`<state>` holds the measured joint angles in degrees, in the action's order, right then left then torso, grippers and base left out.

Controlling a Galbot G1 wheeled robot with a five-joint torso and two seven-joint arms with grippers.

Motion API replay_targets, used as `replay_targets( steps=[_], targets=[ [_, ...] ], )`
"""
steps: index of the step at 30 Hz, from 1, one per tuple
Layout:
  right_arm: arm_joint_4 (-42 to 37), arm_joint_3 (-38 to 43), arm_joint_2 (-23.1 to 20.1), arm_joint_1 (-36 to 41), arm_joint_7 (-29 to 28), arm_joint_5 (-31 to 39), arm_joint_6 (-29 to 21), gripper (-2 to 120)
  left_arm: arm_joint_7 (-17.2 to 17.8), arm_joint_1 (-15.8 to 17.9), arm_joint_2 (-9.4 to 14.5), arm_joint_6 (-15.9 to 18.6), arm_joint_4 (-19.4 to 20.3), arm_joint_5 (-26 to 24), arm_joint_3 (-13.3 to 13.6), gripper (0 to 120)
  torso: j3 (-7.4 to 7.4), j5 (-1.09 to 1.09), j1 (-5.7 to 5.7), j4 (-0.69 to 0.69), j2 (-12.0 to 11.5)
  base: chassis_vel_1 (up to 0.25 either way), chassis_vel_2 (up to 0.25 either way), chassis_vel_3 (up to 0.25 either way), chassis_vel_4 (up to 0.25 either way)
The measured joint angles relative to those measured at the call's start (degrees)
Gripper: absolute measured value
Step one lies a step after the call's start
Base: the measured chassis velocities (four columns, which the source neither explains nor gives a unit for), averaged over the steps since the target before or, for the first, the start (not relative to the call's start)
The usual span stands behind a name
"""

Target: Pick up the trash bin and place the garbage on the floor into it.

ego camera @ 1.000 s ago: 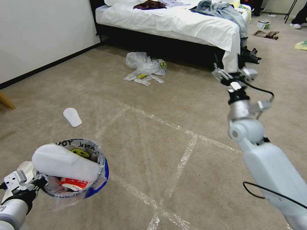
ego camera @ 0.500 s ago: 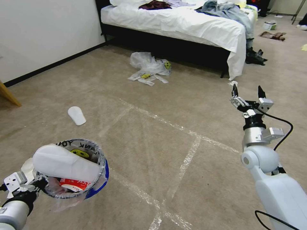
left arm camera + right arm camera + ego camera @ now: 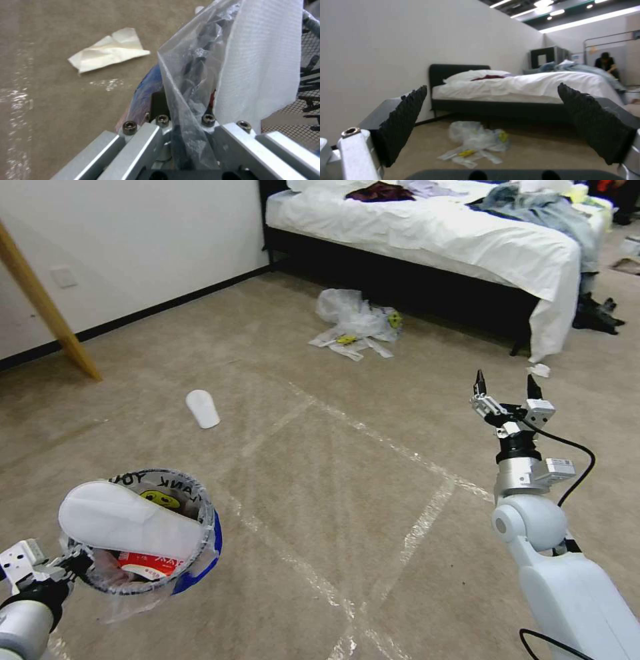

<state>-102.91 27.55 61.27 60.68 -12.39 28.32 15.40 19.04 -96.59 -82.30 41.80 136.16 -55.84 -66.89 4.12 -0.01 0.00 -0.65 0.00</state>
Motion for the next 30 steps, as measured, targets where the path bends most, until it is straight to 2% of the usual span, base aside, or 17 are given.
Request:
replay_targets(
  steps=[24, 30],
  targets=[
    [3.2, -2.2, 0.5, -1.6, 1.1, 0.0, 1.3, 99, 0.0, 0.9, 0.0, -0.2, -2.1, 0.8, -0.2, 1, 0.00, 0.01, 0.00, 0.02, 0.0, 0.050, 0.051, 0.056, 0.054],
    [3.6, -2.4, 0.6, -1.6, 1.2, -0.1, 1.6, 99, -0.4, 0.9, -0.2, -0.7, -2.4, 1.9, 0.2, 1, 0.00, 0.01, 0.00, -0.03, 0.0, 0.000, 0.000, 0.000, 0.000]
  ],
)
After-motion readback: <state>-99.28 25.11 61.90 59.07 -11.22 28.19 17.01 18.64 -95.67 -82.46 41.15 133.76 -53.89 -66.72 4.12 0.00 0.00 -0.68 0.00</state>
